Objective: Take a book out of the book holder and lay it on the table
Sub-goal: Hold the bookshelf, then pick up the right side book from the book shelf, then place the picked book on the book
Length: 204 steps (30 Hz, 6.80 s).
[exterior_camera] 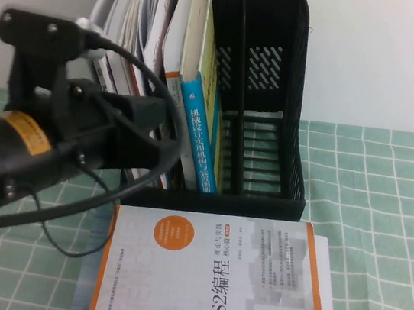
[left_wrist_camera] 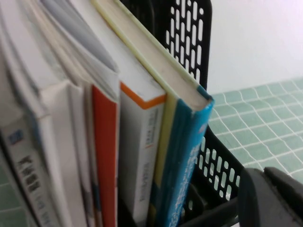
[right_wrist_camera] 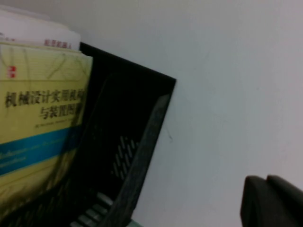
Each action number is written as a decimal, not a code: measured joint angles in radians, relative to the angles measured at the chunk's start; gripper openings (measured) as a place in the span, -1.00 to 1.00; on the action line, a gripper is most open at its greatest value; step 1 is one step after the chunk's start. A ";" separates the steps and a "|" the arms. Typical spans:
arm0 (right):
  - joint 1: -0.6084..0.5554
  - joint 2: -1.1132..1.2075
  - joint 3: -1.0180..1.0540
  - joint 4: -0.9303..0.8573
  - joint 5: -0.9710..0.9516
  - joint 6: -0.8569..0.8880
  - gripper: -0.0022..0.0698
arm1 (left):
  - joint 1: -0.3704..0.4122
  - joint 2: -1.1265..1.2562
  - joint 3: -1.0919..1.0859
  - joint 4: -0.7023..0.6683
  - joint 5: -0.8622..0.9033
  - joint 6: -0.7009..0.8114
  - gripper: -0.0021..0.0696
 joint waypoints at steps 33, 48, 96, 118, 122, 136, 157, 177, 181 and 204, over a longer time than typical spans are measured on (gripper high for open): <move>0.680 0.831 -0.490 0.601 -0.002 -0.405 0.27 | 0.061 0.193 -0.145 0.009 0.003 -0.065 -0.95; 0.680 0.941 -0.629 0.585 -0.005 -0.333 0.37 | 0.061 0.193 -0.145 0.009 0.009 -0.065 -0.95; 0.683 0.860 -0.443 0.880 -0.170 -0.522 -0.09 | 0.061 0.172 -0.145 0.017 0.100 -0.080 -0.95; 0.682 0.618 -0.678 0.919 -0.043 -0.690 -0.36 | 0.061 0.037 -0.145 0.021 0.166 0.010 -0.95; 0.682 0.533 -0.722 0.838 0.139 -0.722 -0.36 | 0.061 -0.003 -0.145 0.004 0.175 0.001 -0.95; 0.728 0.240 -0.737 0.156 0.792 -0.343 -0.36 | 0.061 -0.190 -0.145 -0.027 0.571 -0.011 -0.95; 0.948 0.258 -0.426 -0.178 0.617 -0.117 -0.36 | 0.061 -0.583 0.170 0.114 0.579 -0.295 -0.95; 0.950 0.499 -0.453 -0.410 0.540 -0.137 -0.36 | 0.061 -0.646 0.211 0.124 0.580 -0.324 -0.95; 0.950 0.519 -0.455 -0.410 0.526 -0.139 -0.36 | 0.061 -0.646 0.211 0.124 0.580 -0.324 -0.95; 0.952 0.633 -0.465 -0.510 0.475 0.243 0.53 | 0.061 -0.646 0.211 0.122 0.589 -0.324 -0.95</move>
